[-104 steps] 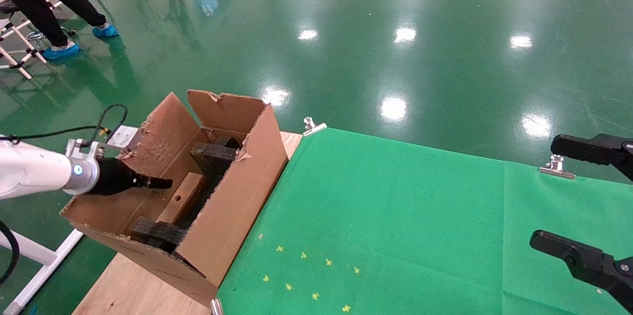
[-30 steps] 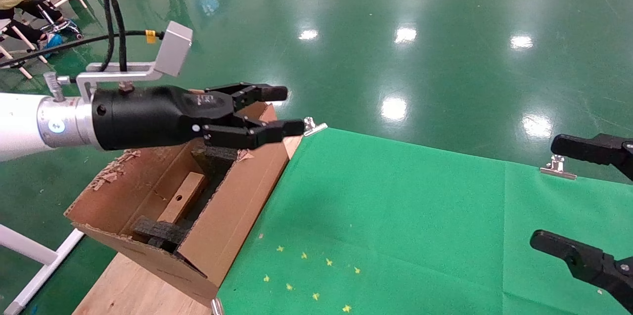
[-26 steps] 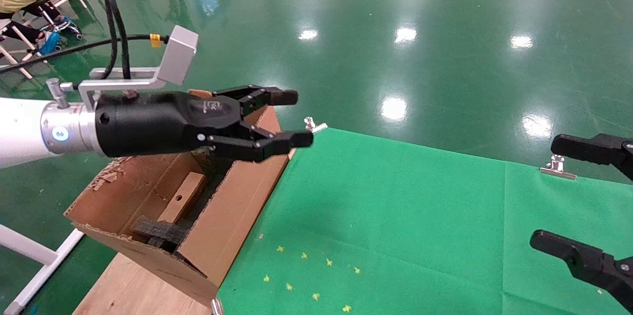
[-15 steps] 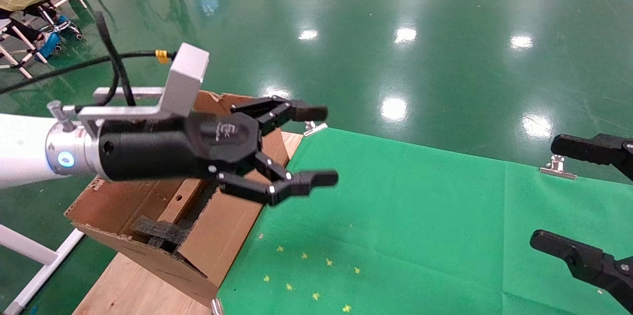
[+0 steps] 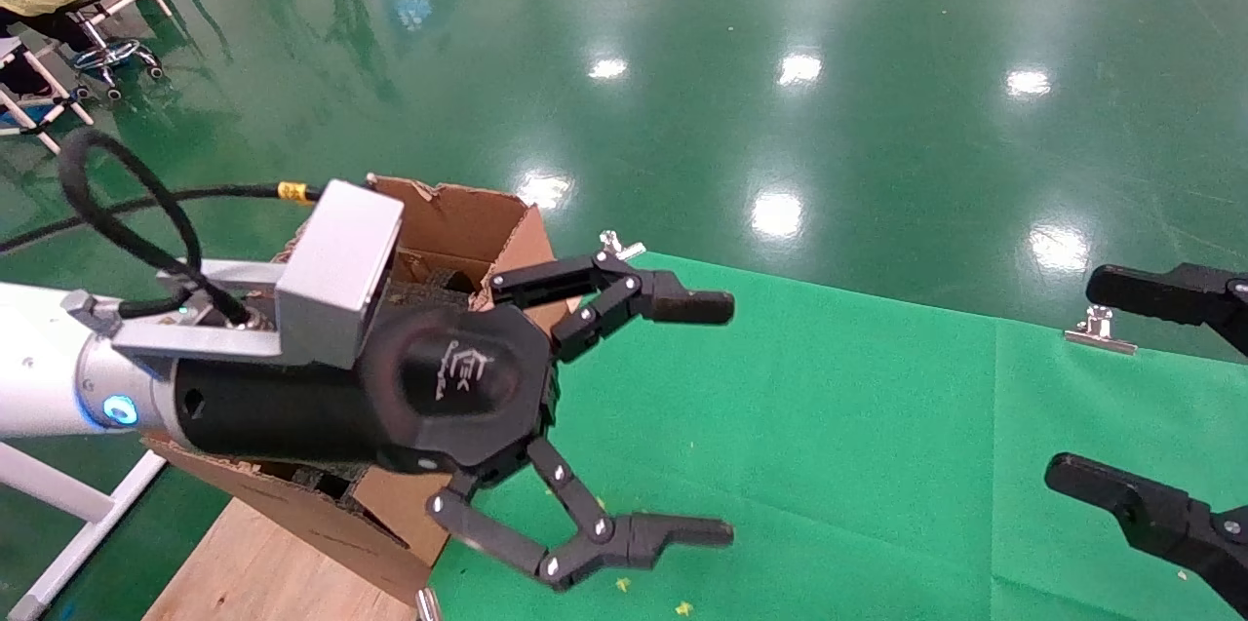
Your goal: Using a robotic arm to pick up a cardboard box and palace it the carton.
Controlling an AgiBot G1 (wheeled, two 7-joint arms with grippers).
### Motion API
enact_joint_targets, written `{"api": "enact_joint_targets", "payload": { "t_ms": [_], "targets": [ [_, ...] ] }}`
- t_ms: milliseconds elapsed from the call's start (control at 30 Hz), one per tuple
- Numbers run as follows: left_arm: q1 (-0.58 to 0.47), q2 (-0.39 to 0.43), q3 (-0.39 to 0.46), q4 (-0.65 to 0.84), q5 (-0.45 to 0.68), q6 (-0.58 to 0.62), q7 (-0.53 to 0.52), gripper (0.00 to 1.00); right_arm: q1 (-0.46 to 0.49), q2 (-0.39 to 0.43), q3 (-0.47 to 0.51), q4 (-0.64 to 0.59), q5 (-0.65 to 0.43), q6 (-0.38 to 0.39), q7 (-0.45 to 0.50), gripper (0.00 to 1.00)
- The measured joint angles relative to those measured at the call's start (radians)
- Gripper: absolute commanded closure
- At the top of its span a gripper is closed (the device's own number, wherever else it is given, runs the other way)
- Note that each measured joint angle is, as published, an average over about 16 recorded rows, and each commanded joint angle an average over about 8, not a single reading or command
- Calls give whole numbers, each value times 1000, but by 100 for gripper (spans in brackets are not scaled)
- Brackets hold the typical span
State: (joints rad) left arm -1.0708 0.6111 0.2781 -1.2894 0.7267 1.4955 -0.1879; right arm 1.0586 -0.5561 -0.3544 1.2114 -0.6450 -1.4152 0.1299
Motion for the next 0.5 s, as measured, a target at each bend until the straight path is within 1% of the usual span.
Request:
{"api": "enact_joint_targets", "payload": {
  "t_ms": [233,500],
  "targets": [
    [14,0,-6,-21,-13,-2,10,0,0,0,0,0,0,0,0,0],
    [7,0,-3,-9,-6,-2,5,0,0,0,0,0,0,0,0,0]
  ]
}}
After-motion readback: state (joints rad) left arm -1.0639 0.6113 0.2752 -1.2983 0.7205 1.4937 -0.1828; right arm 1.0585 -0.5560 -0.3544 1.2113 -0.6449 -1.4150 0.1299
